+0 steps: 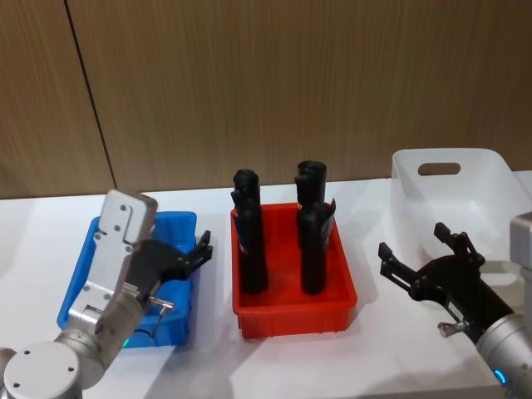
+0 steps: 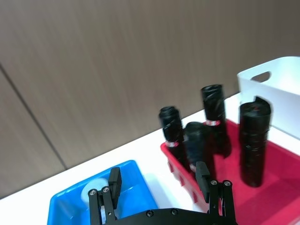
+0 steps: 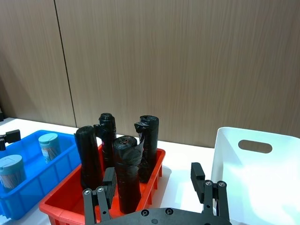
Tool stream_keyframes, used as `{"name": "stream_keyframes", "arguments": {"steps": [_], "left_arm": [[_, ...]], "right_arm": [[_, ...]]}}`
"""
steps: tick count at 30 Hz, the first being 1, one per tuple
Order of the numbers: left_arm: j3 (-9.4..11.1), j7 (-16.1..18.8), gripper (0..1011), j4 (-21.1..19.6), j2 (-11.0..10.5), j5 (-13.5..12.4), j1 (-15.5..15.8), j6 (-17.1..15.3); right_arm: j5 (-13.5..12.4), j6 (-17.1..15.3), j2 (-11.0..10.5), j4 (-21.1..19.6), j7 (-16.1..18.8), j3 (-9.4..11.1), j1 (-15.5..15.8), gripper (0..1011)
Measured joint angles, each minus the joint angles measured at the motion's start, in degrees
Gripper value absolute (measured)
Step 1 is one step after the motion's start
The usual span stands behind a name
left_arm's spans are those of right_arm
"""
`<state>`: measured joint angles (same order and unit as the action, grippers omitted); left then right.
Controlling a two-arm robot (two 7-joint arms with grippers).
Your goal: Pick the cotton swabs from the blue box and place them into the white box.
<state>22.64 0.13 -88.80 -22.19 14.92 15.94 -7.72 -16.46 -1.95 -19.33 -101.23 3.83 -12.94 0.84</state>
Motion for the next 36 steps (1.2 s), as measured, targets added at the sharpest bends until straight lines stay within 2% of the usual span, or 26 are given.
{"name": "stream_keyframes", "arguments": {"steps": [10,20,25,36], "left_arm": [[-1.7,3.45,1004,0.94,-0.44,3.62,-0.2,-2.62],[-3.24,6.5,1004,1.54,-0.75,8.38,-1.05,-4.27],[-3.89,7.13,1004,2.4,-0.77,10.42,-1.2,-5.0],[-4.72,6.52,1004,4.92,-0.47,12.47,-0.62,-5.92]], "right_arm": [[0.0,0.0,0.0,0.0,0.0,0.0,0.0,1002],[0.0,0.0,0.0,0.0,0.0,0.0,0.0,1002],[0.0,0.0,0.0,0.0,0.0,0.0,0.0,1002],[0.0,0.0,0.0,0.0,0.0,0.0,0.0,1002]]}}
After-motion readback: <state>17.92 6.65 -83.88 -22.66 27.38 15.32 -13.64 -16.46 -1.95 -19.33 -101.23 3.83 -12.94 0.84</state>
